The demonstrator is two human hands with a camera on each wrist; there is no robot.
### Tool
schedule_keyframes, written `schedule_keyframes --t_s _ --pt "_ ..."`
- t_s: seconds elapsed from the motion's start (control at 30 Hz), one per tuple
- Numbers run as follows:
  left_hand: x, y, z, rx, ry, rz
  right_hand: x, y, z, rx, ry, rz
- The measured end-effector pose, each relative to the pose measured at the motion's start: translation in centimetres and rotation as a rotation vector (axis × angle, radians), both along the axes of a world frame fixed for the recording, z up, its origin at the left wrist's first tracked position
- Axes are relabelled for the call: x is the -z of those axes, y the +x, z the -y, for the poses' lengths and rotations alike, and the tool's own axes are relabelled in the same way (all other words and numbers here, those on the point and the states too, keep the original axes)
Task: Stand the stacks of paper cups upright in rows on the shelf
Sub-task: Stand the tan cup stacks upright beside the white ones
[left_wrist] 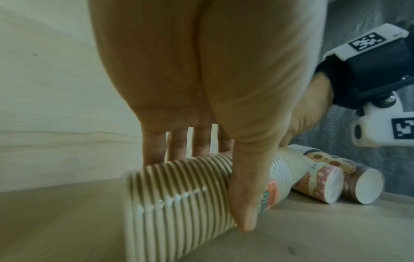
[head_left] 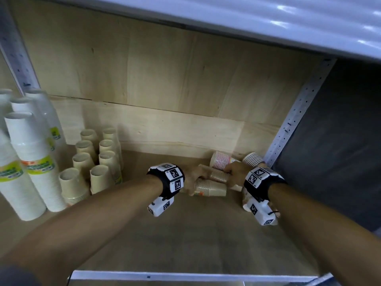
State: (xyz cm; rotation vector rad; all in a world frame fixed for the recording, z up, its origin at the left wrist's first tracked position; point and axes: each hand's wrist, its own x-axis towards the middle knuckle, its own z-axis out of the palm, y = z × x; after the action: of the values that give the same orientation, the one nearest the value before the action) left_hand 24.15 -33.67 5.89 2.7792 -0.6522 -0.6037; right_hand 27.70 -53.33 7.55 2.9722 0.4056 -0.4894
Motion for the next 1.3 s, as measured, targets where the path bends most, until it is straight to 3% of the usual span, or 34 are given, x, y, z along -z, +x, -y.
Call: schedule_keyframes --t_s 0.1,0.23,0.47,0.63,0.9,1.1,1.3 --pt "0.2 -0.2 -1.4 -0.058 -0.049 0.018 0.4 0.9 0.6 0.013 0.024 -0.010" --pt "-0.2 -0.6 -3.0 -0.183 -0.172 0.035 -2.8 -2.5 -0.6 0.049 0.094 0.069" --pt "-0.7 -0.7 -3.9 -0.362 -0.362 0.110 -5.1 -3.7 -3.1 0.090 0.237 0.147" --pt "0.0 -1.0 -3.9 -0.398 -0.419 0.111 -6.3 -4.5 -4.4 0.019 0.283 0.086" --pt "1.0 -1.1 -4.2 -0.399 -0.479 0.076 -6.4 -4.4 -6.3 -0.043 0.322 0.146" --pt "-1.9 -1.2 -4.3 -0.392 -0.538 0.132 -7.6 -4.2 -6.7 -0.043 0.316 0.198" --pt "-6.4 -1.1 -3.4 -0.378 -0.438 0.221 -8.3 -4.4 -7.0 -0.059 0.318 0.189"
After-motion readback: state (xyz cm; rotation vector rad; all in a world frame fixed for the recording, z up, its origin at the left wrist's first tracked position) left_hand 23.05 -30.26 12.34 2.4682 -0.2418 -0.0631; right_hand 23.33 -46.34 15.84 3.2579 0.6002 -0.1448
